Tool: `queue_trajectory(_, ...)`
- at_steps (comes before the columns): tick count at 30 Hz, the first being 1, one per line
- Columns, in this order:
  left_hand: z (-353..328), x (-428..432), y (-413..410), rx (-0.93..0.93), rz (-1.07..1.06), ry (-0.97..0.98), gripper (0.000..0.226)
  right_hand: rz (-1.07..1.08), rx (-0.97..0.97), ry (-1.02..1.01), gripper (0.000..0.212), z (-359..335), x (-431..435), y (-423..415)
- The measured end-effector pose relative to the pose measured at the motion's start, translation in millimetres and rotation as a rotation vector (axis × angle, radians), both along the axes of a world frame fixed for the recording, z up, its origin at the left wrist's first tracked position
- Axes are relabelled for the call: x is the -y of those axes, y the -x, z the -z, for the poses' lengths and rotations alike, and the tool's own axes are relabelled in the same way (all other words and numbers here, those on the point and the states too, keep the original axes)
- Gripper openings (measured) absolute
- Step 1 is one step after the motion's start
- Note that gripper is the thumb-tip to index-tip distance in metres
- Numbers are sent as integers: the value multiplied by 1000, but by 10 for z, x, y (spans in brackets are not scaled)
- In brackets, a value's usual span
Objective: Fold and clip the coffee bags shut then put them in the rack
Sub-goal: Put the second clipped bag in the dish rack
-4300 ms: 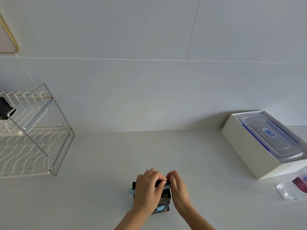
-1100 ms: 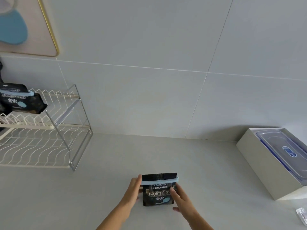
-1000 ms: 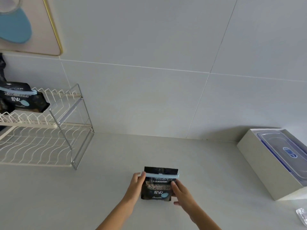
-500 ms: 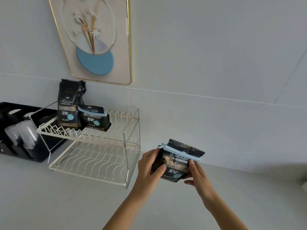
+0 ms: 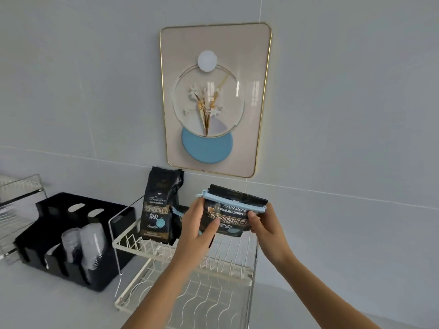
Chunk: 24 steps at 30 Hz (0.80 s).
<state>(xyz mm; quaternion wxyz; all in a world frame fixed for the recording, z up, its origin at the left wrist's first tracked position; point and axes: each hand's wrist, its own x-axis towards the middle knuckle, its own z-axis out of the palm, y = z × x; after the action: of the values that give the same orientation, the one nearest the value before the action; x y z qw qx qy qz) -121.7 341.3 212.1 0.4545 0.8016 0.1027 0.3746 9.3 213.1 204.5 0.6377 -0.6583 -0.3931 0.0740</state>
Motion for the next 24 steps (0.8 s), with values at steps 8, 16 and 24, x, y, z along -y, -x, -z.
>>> queue_trajectory(8,416,-370,-542,-65,79,81,46,449,296,375,21,282,-228,-516)
queue_trajectory(16,558,-463,-729,-169,148,204,41,443,375,371,13,345,-179,-706)
queue_trajectory(24,574,-527,-825,-270,43,329,37,361,272,530,28,374,-307,-657)
